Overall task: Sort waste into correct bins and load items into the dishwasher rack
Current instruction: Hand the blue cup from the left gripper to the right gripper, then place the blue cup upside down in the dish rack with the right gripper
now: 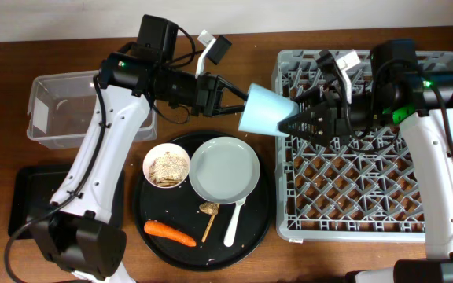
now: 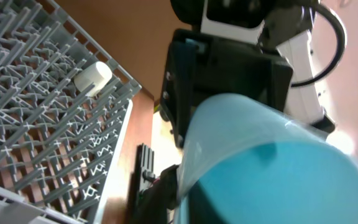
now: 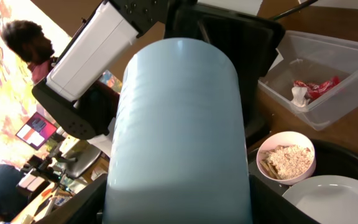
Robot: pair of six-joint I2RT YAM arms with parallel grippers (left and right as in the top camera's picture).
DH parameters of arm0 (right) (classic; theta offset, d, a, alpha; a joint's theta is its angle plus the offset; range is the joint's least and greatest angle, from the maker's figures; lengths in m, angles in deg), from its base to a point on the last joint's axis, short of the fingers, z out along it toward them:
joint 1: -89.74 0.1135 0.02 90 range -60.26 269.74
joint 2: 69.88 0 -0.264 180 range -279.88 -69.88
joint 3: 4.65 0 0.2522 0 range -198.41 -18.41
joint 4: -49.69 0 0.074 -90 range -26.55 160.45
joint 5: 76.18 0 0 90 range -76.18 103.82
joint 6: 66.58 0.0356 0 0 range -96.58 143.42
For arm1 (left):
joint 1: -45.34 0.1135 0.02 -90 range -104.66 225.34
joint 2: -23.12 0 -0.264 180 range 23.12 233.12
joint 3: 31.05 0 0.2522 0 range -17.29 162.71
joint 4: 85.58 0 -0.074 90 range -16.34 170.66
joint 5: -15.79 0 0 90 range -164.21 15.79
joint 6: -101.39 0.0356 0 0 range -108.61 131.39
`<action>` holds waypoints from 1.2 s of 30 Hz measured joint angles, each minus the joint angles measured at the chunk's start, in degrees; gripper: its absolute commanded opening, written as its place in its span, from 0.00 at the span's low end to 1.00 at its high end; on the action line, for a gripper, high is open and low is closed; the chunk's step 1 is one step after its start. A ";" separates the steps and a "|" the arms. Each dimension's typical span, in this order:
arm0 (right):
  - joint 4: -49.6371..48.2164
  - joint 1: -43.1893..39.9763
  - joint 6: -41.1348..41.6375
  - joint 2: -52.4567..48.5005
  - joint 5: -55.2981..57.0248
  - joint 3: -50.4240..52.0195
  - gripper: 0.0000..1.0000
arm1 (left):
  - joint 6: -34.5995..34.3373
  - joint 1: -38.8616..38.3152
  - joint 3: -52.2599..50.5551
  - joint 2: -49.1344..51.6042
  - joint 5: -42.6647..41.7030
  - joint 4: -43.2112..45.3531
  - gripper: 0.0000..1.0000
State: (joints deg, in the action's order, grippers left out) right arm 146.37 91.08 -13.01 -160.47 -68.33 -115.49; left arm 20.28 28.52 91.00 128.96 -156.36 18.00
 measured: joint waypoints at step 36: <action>0.85 -23.71 40.74 -0.83 85.13 -6.14 0.49 | -0.55 12.98 0.11 0.00 57.20 -20.72 0.51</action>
State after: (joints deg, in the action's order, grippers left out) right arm 147.22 67.37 27.73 -161.30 16.81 -121.63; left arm 19.73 41.51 91.11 128.96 -99.16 -2.72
